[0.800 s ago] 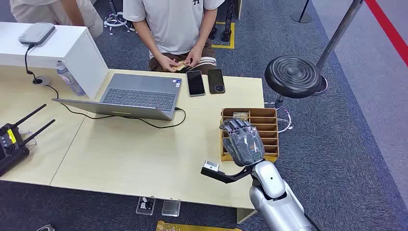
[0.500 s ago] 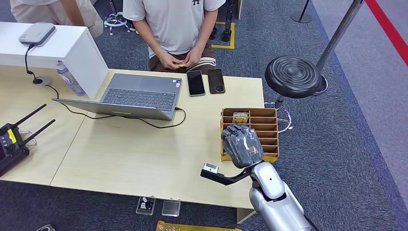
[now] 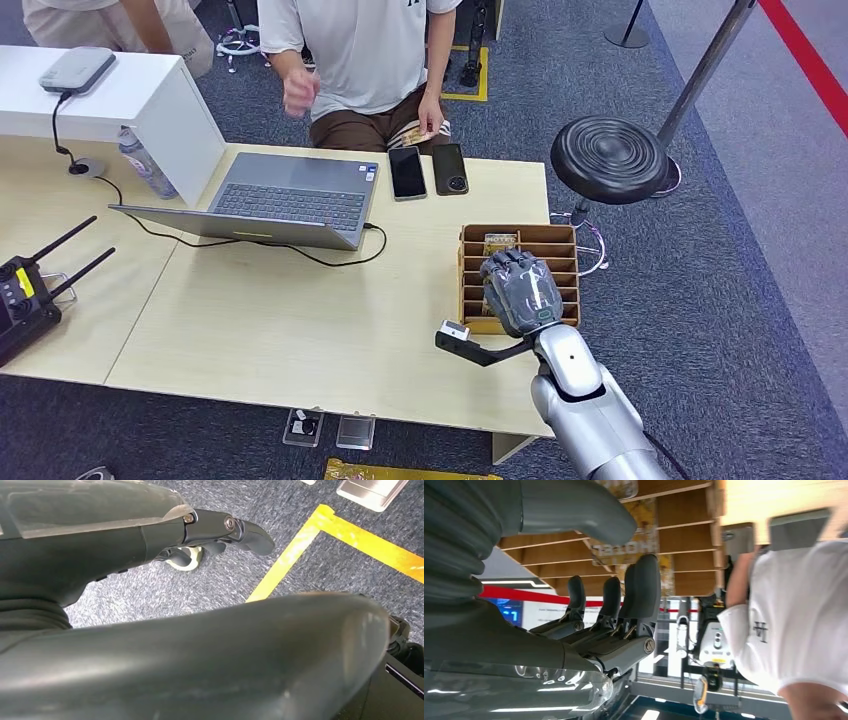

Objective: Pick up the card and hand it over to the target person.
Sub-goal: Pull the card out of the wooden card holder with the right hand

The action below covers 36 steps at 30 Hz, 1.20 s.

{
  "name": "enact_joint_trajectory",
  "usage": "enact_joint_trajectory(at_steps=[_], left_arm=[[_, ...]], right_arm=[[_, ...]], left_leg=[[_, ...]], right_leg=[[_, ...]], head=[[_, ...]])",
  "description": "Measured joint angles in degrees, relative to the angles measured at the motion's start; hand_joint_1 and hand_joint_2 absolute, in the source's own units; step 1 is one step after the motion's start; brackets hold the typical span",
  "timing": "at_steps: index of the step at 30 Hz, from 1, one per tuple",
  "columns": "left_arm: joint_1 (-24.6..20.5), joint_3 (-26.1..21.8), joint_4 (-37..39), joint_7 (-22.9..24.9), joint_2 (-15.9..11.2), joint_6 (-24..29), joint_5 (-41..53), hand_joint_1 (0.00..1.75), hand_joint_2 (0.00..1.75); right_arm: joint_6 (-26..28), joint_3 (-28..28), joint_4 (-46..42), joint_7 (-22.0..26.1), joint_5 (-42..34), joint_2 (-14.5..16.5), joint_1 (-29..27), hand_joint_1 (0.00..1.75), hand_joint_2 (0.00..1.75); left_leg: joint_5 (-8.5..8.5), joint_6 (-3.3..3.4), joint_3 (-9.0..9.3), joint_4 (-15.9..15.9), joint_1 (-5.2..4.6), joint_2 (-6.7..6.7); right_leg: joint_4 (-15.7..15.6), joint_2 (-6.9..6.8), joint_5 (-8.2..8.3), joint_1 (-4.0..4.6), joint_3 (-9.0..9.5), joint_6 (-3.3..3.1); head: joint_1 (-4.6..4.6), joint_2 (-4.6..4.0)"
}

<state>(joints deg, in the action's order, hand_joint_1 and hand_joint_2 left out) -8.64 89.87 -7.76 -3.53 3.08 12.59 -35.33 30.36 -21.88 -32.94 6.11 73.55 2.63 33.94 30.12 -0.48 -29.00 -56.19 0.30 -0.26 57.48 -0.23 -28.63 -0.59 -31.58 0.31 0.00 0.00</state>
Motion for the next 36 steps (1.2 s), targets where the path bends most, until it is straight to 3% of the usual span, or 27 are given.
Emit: enact_joint_trajectory(at_steps=[8, 14, 19, 27, 36], left_arm=[[-0.31, 0.13, -0.02, 0.44, 0.00, -0.27, 0.87, 0.00, 0.00], [-0.86, 0.11, -0.09, 0.86, 0.02, -0.62, 1.79, 0.00, 0.00], [-1.04, 0.13, -0.01, 0.88, 0.09, -0.70, 1.89, 0.00, 0.00], [-0.94, 0.13, -0.01, 1.06, 0.16, -0.64, 1.57, 0.00, 0.00], [-1.08, 0.13, -0.03, 0.99, 0.45, -0.30, 1.35, 0.00, 0.00]], right_arm=[[0.33, 3.35, -1.96, 0.96, -1.34, -0.90, -2.20, 0.89, 1.75], [-7.16, 8.15, -8.24, 12.30, -14.45, -0.17, -5.69, 0.93, 1.75], [-12.89, 7.33, -14.91, 15.86, -20.84, -0.81, -8.10, 0.90, 1.75], [-16.60, 2.58, -21.39, 16.23, -22.76, -1.78, -9.93, 0.85, 1.75], [-12.30, -4.30, -17.12, 9.92, -13.04, -1.14, -6.95, 0.58, 1.75]], left_leg=[[0.04, 0.01, 0.00, -0.04, -0.01, -0.02], [0.03, 0.00, 0.00, -0.03, -0.01, -0.03], [0.04, 0.01, 0.00, -0.05, -0.01, -0.04], [0.03, 0.01, -0.01, -0.04, -0.01, -0.05], [0.02, 0.01, -0.03, -0.05, 0.00, -0.05]], right_leg=[[0.06, -0.02, -0.05, -0.02, -0.01, 0.01], [0.05, -0.02, -0.04, -0.01, -0.01, 0.01], [0.06, -0.04, -0.06, -0.01, 0.00, 0.01], [0.05, -0.04, -0.05, -0.01, 0.00, 0.01], [0.05, -0.05, -0.04, 0.00, -0.01, 0.01]], head=[[0.00, 0.00], [0.00, 0.00], [0.00, 0.00], [0.00, 0.00], [0.00, 0.00]])
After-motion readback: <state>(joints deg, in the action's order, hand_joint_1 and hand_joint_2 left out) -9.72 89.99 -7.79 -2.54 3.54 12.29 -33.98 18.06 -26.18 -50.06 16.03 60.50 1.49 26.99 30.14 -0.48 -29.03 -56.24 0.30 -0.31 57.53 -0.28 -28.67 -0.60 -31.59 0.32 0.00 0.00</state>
